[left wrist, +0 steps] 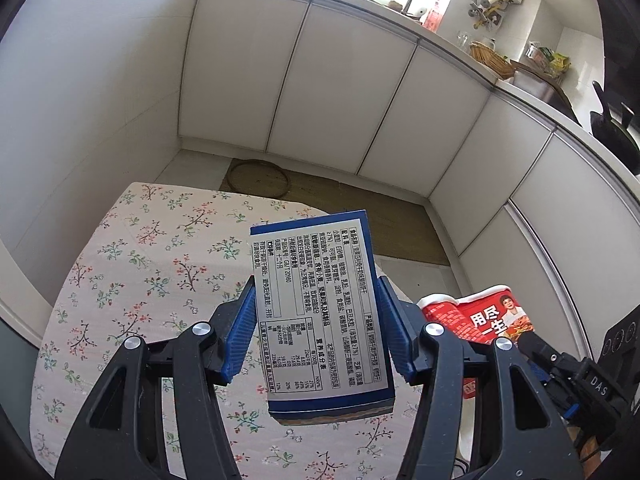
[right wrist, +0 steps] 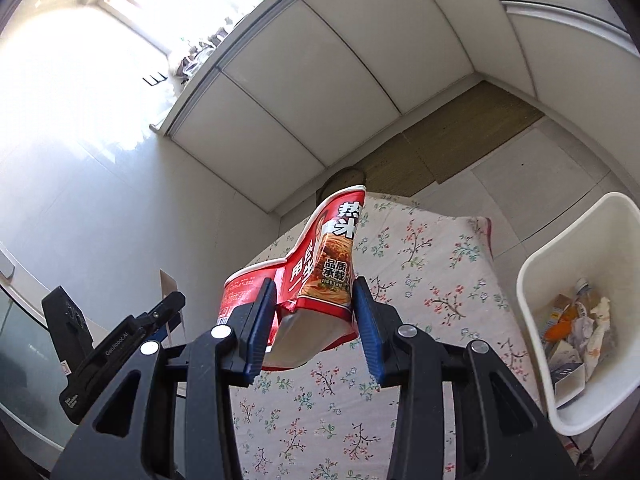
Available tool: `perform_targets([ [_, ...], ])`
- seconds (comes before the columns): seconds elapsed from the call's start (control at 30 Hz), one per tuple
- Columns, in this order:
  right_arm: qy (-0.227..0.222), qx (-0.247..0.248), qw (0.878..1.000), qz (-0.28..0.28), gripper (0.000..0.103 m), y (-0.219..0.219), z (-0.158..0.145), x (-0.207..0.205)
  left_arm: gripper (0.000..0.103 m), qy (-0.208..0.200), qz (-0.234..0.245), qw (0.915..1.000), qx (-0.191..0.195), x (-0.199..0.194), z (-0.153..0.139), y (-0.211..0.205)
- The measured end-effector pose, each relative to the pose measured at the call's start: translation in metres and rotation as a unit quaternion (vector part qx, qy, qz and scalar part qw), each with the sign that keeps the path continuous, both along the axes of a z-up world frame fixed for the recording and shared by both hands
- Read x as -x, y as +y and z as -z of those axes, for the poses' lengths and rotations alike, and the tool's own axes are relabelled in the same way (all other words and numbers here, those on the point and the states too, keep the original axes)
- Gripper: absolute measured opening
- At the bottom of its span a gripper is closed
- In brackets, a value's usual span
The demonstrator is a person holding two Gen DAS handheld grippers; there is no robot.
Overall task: Collect trash
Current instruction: 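Lift the card and noodle cup and carry both over the white bin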
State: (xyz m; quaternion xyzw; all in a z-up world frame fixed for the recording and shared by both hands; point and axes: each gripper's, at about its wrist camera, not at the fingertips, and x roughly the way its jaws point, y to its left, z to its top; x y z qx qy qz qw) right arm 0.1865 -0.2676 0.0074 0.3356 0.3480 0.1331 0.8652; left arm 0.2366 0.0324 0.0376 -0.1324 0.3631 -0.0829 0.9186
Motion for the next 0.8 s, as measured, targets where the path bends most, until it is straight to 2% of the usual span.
perform_targets([
  [0.43, -0.019, 0.003, 0.997, 0.074, 0.039, -0.086, -0.008, 0.043, 0.054, 0.003, 0.057, 0.9983, -0.014, 0.006, 0.01, -0.073],
  [0.67, -0.009, 0.052, 0.988, 0.145, 0.04, -0.141, -0.005, 0.07, 0.054, 0.007, 0.092, 0.9956, -0.018, 0.008, 0.018, -0.114],
  [0.8, -0.003, 0.089, 0.982, 0.167, 0.04, -0.162, -0.005, 0.082, 0.054, 0.005, 0.113, 0.9933, -0.022, 0.013, 0.025, -0.141],
])
